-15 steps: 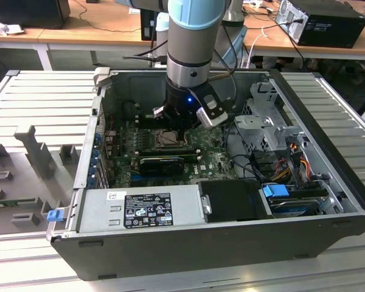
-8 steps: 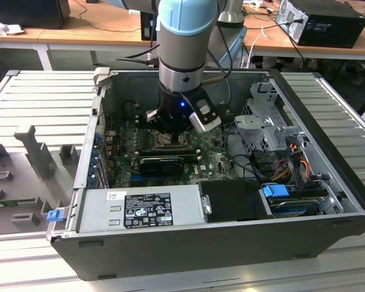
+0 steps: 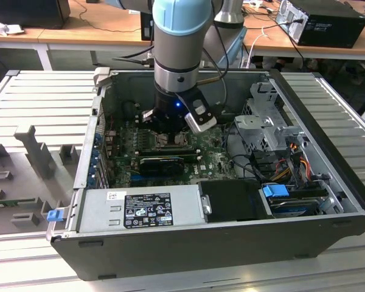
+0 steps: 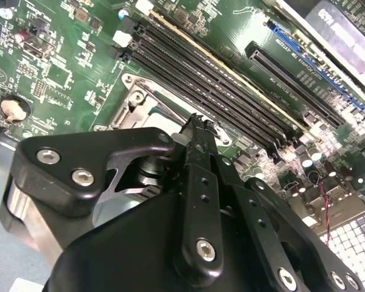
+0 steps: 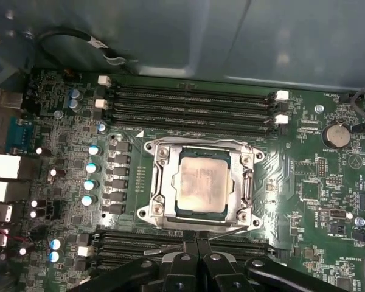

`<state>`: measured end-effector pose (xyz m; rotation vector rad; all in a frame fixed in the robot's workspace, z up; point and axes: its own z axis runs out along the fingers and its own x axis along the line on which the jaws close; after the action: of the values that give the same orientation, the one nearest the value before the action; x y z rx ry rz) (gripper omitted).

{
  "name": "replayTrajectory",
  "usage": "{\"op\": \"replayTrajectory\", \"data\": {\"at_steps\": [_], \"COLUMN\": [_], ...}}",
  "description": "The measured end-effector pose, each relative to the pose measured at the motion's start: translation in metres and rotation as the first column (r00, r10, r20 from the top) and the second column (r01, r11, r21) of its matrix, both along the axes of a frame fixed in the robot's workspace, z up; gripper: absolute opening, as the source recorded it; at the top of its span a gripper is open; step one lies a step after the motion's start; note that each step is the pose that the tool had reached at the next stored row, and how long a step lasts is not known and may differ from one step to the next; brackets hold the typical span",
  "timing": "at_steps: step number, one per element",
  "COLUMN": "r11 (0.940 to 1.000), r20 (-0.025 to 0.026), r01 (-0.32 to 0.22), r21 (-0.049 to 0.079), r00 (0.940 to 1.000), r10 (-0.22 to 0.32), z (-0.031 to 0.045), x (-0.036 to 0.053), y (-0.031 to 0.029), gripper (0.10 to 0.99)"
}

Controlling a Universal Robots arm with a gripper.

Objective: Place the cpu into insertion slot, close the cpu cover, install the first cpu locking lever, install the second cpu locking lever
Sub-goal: 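Install the second cpu locking lever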

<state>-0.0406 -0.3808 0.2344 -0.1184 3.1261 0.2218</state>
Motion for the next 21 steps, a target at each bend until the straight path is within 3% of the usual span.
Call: {"op": "replayTrajectory", "data": {"at_steps": [12,16,21], "r11": [1.0,0.999,0.9977], "r20": [-0.0001,-0.0001,-0.0002], "r01": [0.0,0.0,0.0], "r21": [0.006,0.045,0.067], "r00": [1.0,1.0,1.0], "r10": [0.0,0.0,0.0], "z": [-0.0037,-0.004,-0.0044], "x": [-0.0101,-0.0116,-0.013], "y": [-0.0003,-0.007,-0.0111], "gripper": [0.106,0.106,0.106]}}
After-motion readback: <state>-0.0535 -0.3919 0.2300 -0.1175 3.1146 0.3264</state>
